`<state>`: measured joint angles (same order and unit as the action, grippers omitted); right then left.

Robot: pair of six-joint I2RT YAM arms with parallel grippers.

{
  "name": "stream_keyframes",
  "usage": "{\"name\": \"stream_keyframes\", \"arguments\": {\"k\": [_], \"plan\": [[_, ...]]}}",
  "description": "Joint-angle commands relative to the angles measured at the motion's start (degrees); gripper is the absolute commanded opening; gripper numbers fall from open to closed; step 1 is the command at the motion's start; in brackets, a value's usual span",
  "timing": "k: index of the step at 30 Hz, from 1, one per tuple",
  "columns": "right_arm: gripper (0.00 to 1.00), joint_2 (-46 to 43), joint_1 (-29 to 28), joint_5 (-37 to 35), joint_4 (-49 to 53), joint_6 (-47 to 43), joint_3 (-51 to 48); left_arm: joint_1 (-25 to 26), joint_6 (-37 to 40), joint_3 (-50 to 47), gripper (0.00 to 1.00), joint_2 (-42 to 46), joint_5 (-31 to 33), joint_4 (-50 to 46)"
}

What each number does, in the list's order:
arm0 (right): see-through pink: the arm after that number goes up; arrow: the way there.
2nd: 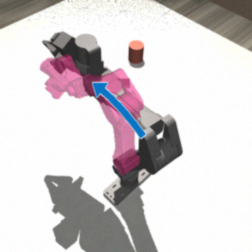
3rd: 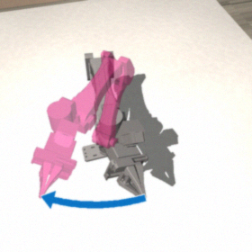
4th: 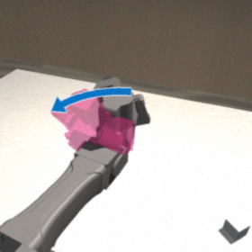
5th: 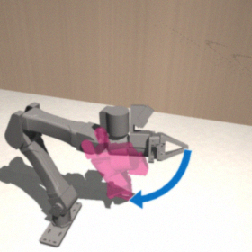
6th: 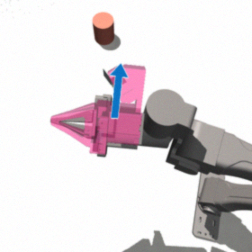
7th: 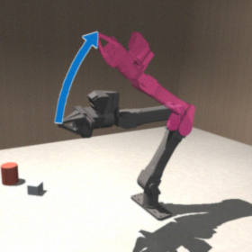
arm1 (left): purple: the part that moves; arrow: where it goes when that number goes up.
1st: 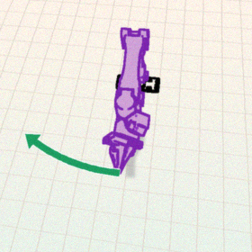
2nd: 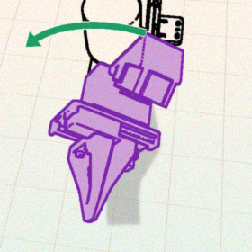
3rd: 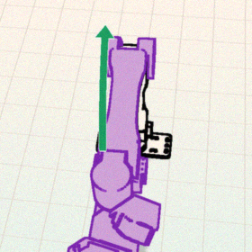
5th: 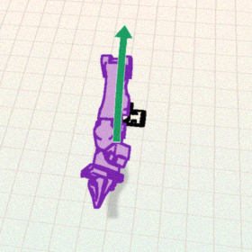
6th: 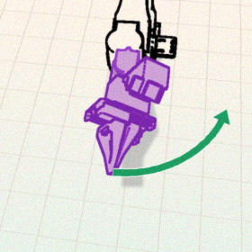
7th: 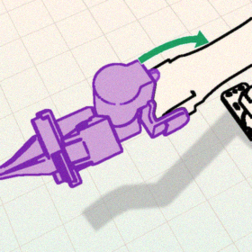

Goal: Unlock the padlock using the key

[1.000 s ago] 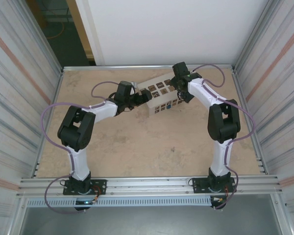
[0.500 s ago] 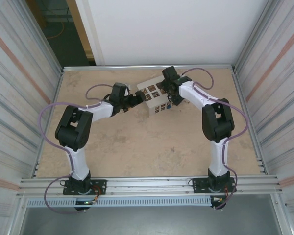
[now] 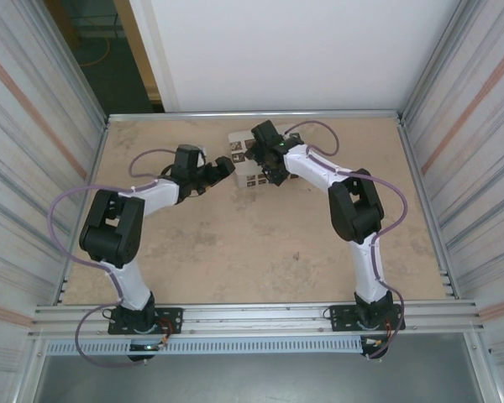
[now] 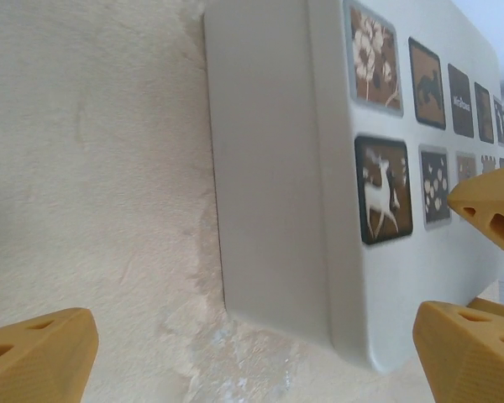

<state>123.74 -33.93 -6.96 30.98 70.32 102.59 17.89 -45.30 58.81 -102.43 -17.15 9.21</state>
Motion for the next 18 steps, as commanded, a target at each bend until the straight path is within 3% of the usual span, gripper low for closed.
{"name": "stream_keyframes", "arguments": {"k": [1, 6, 11, 18], "plan": [[0.99, 1.8, -1.7, 0.8, -0.6, 1.7, 3.6, -1.4, 0.3, -1.5, 0.97, 3.4, -0.7, 0.6], [0.99, 1.0, -2.7, -0.3, 0.7, 0.6, 4.2, -3.2, 1.0, -2.7, 0.97, 5.5, -1.2, 0.3], [0.99, -5.1, -2.2, -5.7, 1.6, -1.4, -1.7, -4.0, 2.4, -2.0, 0.97, 5.9, -3.3, 0.8], [0.99, -11.0, 3.6, -8.0, 2.9, -5.5, -7.4, -4.0, 4.0, 2.7, 0.95, 2.3, -7.0, 0.7]]}}
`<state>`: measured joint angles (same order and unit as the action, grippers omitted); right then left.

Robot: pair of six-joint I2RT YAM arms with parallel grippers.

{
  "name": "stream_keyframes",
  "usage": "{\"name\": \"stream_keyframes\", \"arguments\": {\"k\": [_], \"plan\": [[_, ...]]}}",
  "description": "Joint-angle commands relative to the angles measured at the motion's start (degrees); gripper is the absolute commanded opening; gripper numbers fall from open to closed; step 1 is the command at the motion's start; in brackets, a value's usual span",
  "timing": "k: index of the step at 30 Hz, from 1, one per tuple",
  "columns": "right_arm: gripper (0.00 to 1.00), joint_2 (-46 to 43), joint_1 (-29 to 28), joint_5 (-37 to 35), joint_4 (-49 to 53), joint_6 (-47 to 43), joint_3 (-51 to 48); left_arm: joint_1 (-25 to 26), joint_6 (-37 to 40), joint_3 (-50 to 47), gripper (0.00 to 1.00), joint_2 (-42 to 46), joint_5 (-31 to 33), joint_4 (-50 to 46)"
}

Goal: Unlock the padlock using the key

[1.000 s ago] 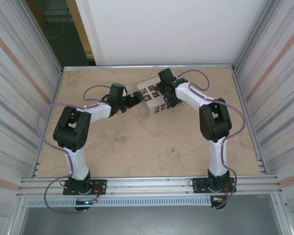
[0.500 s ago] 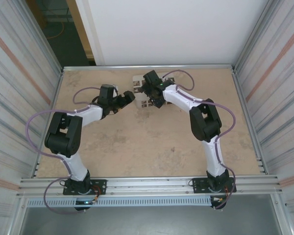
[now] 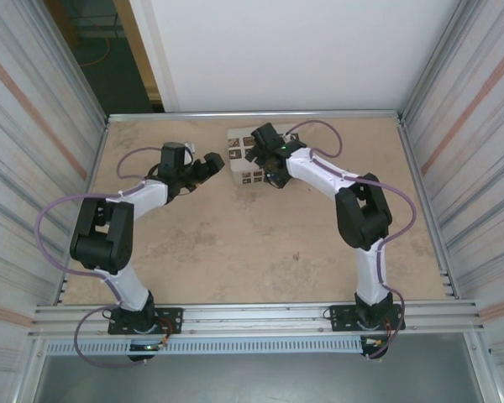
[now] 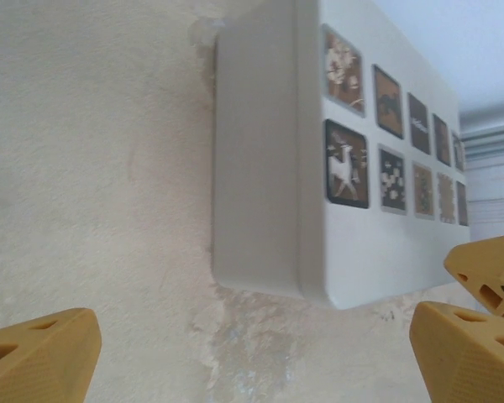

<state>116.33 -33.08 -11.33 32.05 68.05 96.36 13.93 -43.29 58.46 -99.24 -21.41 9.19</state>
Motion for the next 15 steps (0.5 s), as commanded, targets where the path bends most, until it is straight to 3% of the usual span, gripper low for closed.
{"name": "stream_keyframes", "arguments": {"k": [1, 8, 15], "plan": [[0.99, -3.8, 3.8, -3.4, 1.8, -3.3, -1.5, 0.0, 2.1, 3.7, 0.95, -1.5, -3.1, 0.7], [0.99, -2.3, 10.0, -3.0, 1.1, -5.6, -1.6, 1.1, 2.6, 10.6, 0.94, -7.6, -6.6, -0.5], [0.99, 0.8, 12.2, 1.7, -5.0, -10.9, -1.3, 2.5, 3.2, 17.6, 0.93, -14.0, -8.8, -2.3]]}}
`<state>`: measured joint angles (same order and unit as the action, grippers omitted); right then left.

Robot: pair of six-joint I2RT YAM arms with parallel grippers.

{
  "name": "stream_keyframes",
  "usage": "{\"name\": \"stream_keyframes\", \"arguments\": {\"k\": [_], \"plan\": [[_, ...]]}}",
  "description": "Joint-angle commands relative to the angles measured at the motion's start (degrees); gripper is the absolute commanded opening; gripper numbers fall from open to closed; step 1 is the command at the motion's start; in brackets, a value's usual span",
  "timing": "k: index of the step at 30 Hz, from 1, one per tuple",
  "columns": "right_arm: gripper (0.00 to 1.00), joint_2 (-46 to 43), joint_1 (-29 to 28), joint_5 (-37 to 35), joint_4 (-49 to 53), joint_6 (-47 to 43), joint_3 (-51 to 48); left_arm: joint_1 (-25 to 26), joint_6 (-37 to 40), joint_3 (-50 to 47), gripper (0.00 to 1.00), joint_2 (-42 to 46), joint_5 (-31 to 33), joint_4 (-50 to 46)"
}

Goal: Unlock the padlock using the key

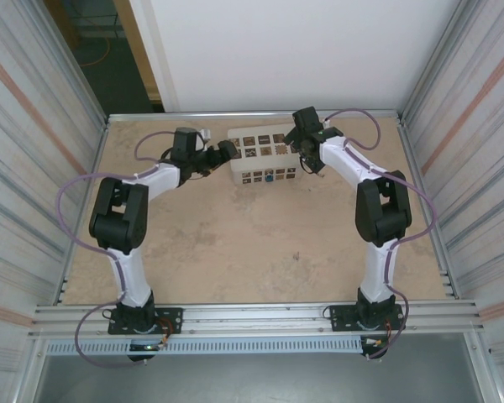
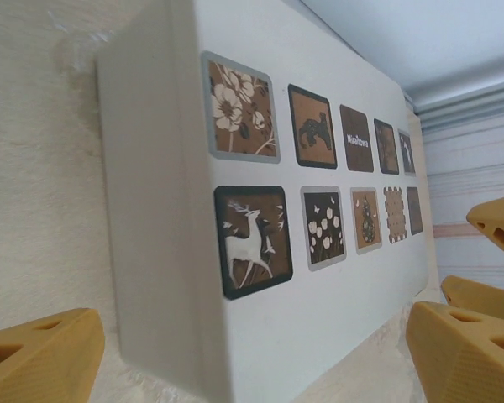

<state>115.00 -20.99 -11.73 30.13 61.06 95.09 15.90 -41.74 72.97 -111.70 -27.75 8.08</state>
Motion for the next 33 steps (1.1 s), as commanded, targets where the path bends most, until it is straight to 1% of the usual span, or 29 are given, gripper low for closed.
{"name": "stream_keyframes", "arguments": {"k": [1, 5, 11, 18, 22, 26, 33], "plan": [[0.99, 2.4, 0.2, 2.8, -4.1, -4.4, -0.1, 0.7, 1.5, 3.7, 0.93, -2.2, -2.6, -1.2], [0.99, 4.4, 0.5, 5.4, -7.3, -6.9, 0.8, 1.4, 1.6, 6.7, 0.93, -5.1, -3.6, -1.7], [0.99, 6.6, 0.5, 10.2, -8.8, -11.1, 2.7, 2.8, 1.9, 10.0, 0.92, -8.0, -5.7, -2.4], [0.99, 5.0, -1.3, 15.5, -11.9, -15.6, 0.4, 4.6, 3.5, 10.8, 0.9, -8.0, -8.4, -2.3], [0.99, 3.2, -3.4, 17.0, -13.1, -17.4, -1.5, 5.2, 4.0, 9.0, 0.9, -6.1, -9.0, -2.3], [0.99, 0.4, -5.9, 18.5, -14.3, -18.1, -4.6, 5.3, 4.3, 5.2, 0.9, -2.6, -8.7, -1.6], [0.99, -6.7, -11.5, 18.5, -17.1, -18.1, -14.1, 5.5, 4.8, -4.2, 0.91, 5.3, -7.9, -1.0]]}}
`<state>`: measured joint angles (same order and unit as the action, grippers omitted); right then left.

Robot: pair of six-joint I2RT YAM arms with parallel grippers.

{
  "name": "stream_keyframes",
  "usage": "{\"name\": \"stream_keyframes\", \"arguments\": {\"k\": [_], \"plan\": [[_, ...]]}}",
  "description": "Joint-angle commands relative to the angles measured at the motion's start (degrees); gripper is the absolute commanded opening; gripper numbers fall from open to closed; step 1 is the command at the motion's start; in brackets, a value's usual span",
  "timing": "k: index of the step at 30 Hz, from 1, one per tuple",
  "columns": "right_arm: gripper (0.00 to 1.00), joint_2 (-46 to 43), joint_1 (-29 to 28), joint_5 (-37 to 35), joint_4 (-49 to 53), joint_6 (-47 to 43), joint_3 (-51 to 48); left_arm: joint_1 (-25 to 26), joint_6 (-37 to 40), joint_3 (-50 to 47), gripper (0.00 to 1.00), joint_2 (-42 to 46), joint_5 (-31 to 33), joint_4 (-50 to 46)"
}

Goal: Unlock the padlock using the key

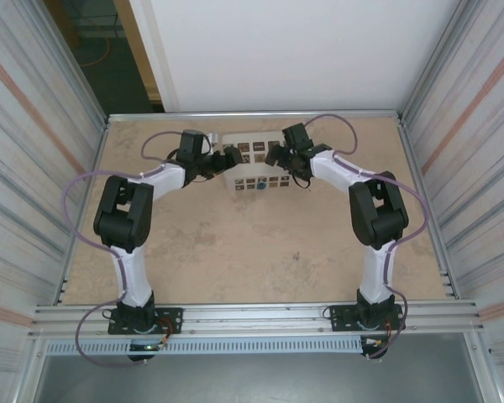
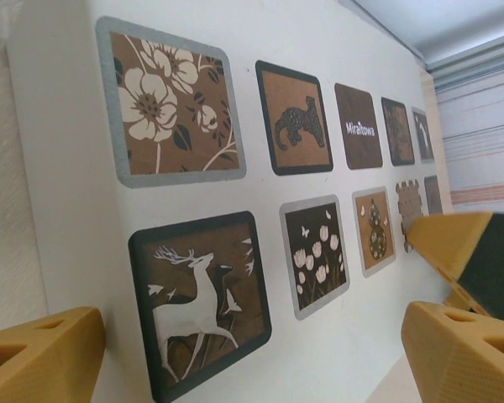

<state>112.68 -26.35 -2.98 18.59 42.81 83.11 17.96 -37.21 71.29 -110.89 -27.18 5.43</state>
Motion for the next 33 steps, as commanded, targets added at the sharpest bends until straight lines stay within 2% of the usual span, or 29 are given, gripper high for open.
{"name": "stream_keyframes", "arguments": {"k": [1, 9, 16, 21, 26, 33], "plan": [[0.99, -5.5, -7.0, 9.7, -5.9, 0.2, -3.7, 3.6, 0.4, -4.1, 0.91, 6.0, -8.2, 1.7], [0.99, -14.9, -14.2, 8.4, -7.4, -0.1, -16.5, 4.0, 1.3, -13.0, 0.91, 13.1, -6.7, 1.0], [0.99, -21.1, -18.5, 5.1, -6.7, 0.7, -23.5, 4.1, 1.4, -14.4, 0.92, 13.9, -4.9, 0.5], [0.99, -23.2, -18.5, 0.2, -4.0, 0.1, -24.1, 3.1, 2.5, -14.4, 0.95, 15.0, -1.8, -1.5], [0.99, -26.2, -17.3, -3.5, -0.4, -0.9, -24.4, 0.8, 3.2, -13.7, 0.99, 16.9, -1.4, -2.9], [0.99, -32.4, -14.4, -11.1, 6.8, -3.5, -26.4, -2.1, 6.0, -15.4, 0.99, 24.7, 2.5, -6.2]]}}
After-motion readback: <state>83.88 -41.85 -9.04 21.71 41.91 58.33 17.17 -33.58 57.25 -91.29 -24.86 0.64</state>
